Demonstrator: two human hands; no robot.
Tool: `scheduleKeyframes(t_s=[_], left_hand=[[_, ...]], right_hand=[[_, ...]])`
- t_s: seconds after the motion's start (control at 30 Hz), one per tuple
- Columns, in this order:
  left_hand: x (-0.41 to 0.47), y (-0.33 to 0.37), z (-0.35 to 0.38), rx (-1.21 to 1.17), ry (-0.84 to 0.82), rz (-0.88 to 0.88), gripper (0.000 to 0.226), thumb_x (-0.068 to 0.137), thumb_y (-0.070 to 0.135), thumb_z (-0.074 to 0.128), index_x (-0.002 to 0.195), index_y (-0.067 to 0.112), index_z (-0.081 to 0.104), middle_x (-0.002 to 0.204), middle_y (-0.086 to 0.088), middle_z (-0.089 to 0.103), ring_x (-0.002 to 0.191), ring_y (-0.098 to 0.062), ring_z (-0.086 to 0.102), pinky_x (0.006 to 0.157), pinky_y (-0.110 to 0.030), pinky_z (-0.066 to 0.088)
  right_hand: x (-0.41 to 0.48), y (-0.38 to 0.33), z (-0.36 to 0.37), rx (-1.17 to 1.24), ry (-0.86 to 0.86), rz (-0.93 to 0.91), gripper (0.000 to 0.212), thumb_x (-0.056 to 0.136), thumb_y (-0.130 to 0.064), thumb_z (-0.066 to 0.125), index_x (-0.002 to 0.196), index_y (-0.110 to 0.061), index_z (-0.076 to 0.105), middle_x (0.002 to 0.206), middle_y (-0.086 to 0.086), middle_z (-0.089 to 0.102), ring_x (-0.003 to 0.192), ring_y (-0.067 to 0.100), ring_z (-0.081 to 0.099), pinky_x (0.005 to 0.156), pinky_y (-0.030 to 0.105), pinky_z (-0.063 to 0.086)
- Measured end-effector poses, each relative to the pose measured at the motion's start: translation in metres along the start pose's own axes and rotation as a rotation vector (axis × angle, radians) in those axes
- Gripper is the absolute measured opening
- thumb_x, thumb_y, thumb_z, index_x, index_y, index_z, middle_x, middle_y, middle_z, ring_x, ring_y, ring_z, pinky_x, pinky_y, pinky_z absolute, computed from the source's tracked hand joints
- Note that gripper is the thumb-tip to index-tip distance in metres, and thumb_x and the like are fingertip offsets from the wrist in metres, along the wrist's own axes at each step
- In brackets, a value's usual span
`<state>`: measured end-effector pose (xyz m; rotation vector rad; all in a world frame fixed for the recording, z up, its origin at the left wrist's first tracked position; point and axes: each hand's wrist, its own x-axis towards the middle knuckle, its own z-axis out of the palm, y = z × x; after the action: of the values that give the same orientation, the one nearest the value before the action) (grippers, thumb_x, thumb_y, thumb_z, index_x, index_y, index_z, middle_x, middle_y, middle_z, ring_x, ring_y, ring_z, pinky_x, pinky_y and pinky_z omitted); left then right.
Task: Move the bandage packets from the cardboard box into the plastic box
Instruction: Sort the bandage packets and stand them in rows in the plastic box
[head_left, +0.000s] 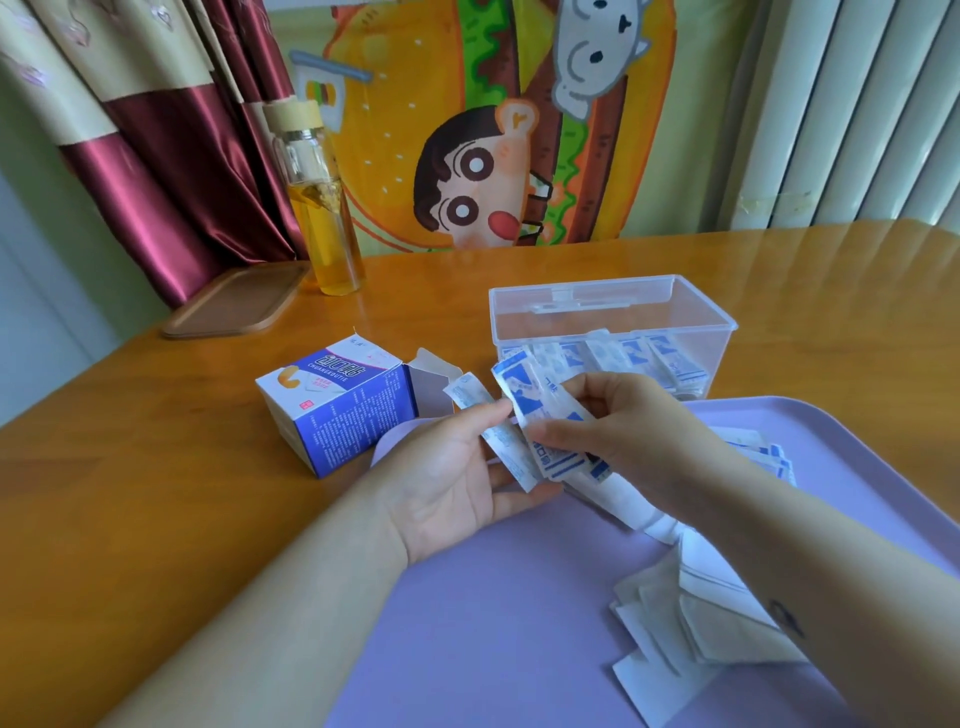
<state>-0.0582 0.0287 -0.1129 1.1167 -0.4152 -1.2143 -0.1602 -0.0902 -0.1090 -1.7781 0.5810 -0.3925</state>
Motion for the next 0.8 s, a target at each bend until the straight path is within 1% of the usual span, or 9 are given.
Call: scheduleKeyframes(t_s=[0.1,0.2,0.3,0.37,0.47,0.53,0.6,0.67,0.8], left_hand=[[-0.001,0.001,0.002,-0.015,-0.030,0.019,0.029,0.092,0.030,0.048,0.115,0.018,0.062,0.115,-0.012,0.068,0.103,-0.029,0.065,0.084,-0.040,0.055],[0.001,-0.003,0.001,0.022,0.009,0.100,0.035,0.078,0.024,0.062,0.111,0.014,0.063,0.107,-0.013,0.071,0.095,-0.028,0.068,0.079,-0.036,0.057],[0.003,-0.007,-0.002,0.043,0.129,0.174,0.021,0.083,0.012,0.064,0.103,0.015,0.065,0.101,-0.011,0.073,0.091,-0.027,0.070,0.077,-0.036,0.056],[0.004,-0.003,-0.003,0.036,0.181,0.213,0.017,0.085,0.009,0.062,0.101,0.016,0.065,0.099,-0.009,0.073,0.087,-0.022,0.070,0.071,-0.031,0.057],[0.003,0.003,-0.006,0.030,0.227,0.261,0.014,0.087,0.007,0.060,0.095,0.018,0.064,0.083,-0.001,0.074,0.071,-0.012,0.069,0.057,-0.020,0.055],[0.003,0.004,-0.006,0.030,0.248,0.267,0.014,0.087,0.007,0.060,0.092,0.019,0.063,0.077,0.002,0.074,0.069,-0.010,0.069,0.056,-0.020,0.054],[0.003,0.004,-0.006,0.030,0.257,0.265,0.015,0.087,0.006,0.061,0.092,0.020,0.062,0.078,0.001,0.074,0.070,-0.011,0.070,0.056,-0.021,0.053],[0.002,0.004,-0.005,0.012,0.254,0.269,0.017,0.086,0.005,0.061,0.095,0.019,0.062,0.079,0.000,0.074,0.069,-0.011,0.071,0.053,-0.021,0.053],[-0.001,0.004,-0.002,-0.026,0.223,0.274,0.020,0.086,0.001,0.059,0.095,0.018,0.061,0.080,-0.001,0.075,0.071,-0.012,0.072,0.055,-0.022,0.056]], right_hand=[[-0.002,-0.002,0.002,-0.049,0.048,-0.019,0.017,0.073,-0.017,0.079,0.078,-0.012,0.064,0.067,0.001,0.066,0.044,0.002,0.051,0.043,0.013,0.036],[-0.004,-0.005,0.005,-0.093,0.065,-0.060,0.022,0.072,-0.018,0.080,0.081,-0.007,0.062,0.062,-0.003,0.061,0.040,-0.001,0.047,0.039,0.009,0.034],[-0.006,-0.006,0.007,-0.078,0.016,-0.054,0.024,0.072,-0.019,0.080,0.082,-0.007,0.062,0.063,-0.001,0.062,0.045,0.004,0.051,0.043,0.012,0.038],[-0.005,-0.006,0.005,0.043,-0.090,0.003,0.021,0.076,-0.021,0.076,0.085,-0.005,0.064,0.066,0.005,0.060,0.051,0.008,0.053,0.053,0.016,0.043],[-0.003,-0.008,-0.001,0.276,-0.225,0.116,0.015,0.089,-0.019,0.060,0.088,-0.005,0.066,0.075,0.008,0.062,0.065,0.012,0.063,0.064,0.023,0.054],[-0.003,-0.009,-0.003,0.344,-0.248,0.162,0.019,0.094,-0.017,0.053,0.090,-0.006,0.068,0.077,0.006,0.066,0.068,0.011,0.067,0.067,0.022,0.056],[-0.002,-0.007,-0.003,0.335,-0.223,0.164,0.022,0.095,-0.017,0.051,0.094,-0.003,0.067,0.077,0.006,0.066,0.068,0.009,0.067,0.067,0.021,0.055],[-0.001,-0.006,-0.002,0.309,-0.155,0.147,0.020,0.094,-0.016,0.054,0.095,-0.001,0.066,0.075,0.006,0.064,0.066,0.008,0.066,0.061,0.018,0.054],[-0.001,-0.006,-0.001,0.312,-0.019,0.103,0.010,0.089,-0.008,0.060,0.088,0.000,0.066,0.072,0.008,0.065,0.060,0.010,0.065,0.054,0.015,0.050]])
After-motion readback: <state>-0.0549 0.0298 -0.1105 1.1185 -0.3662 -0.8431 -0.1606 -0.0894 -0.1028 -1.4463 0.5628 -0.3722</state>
